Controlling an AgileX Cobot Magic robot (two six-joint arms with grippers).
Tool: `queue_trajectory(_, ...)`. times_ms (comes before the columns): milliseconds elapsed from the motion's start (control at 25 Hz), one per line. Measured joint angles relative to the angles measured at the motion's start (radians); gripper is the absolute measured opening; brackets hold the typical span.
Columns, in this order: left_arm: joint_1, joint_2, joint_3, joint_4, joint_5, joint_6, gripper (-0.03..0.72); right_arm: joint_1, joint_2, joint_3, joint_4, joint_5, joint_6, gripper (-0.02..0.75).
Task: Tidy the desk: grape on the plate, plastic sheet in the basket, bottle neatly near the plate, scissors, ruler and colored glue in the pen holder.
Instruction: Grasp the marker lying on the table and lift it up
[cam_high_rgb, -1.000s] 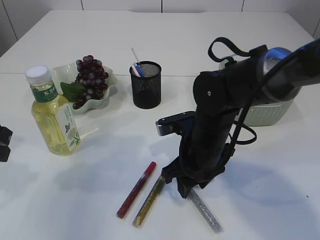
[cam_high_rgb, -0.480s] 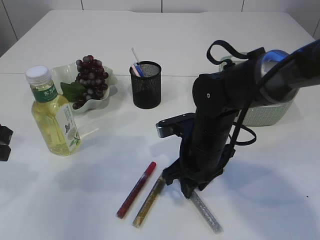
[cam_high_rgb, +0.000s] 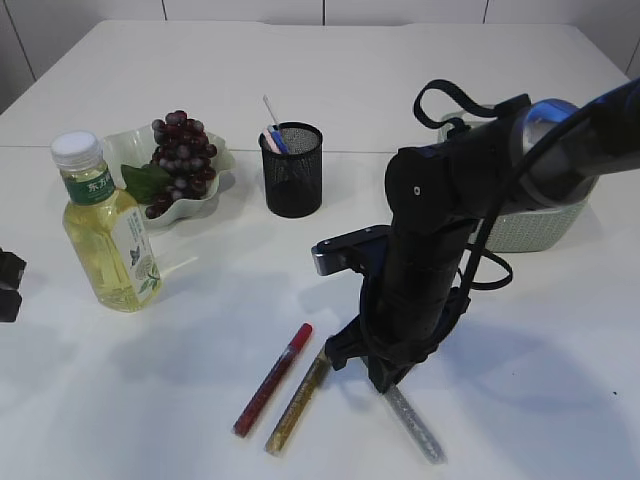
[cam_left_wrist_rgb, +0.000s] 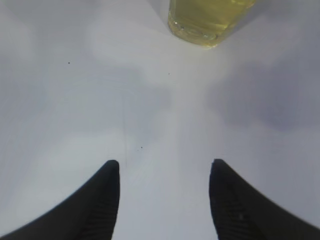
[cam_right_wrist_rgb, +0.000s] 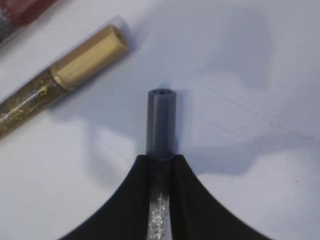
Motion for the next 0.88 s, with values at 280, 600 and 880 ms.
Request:
queue_trajectory(280,0.000,0.000,0.000,0.000,0.000,0.000,0.415,0.000,-0.002,-0.009,0.000,0.019,-0.001,0.057)
queue_trajectory(600,0.000,0.000,0.000,0.000,-0.002,0.000,0.415,0.000,-0.010,-0.081,-0.002,0.096,-0.018,0.037)
queue_trajectory(880,0.000,0.000,0.000,0.000,-0.002,0.000,0.415,0.000,-0.011,-0.085,-0.002,0.117,0.000,0.282)
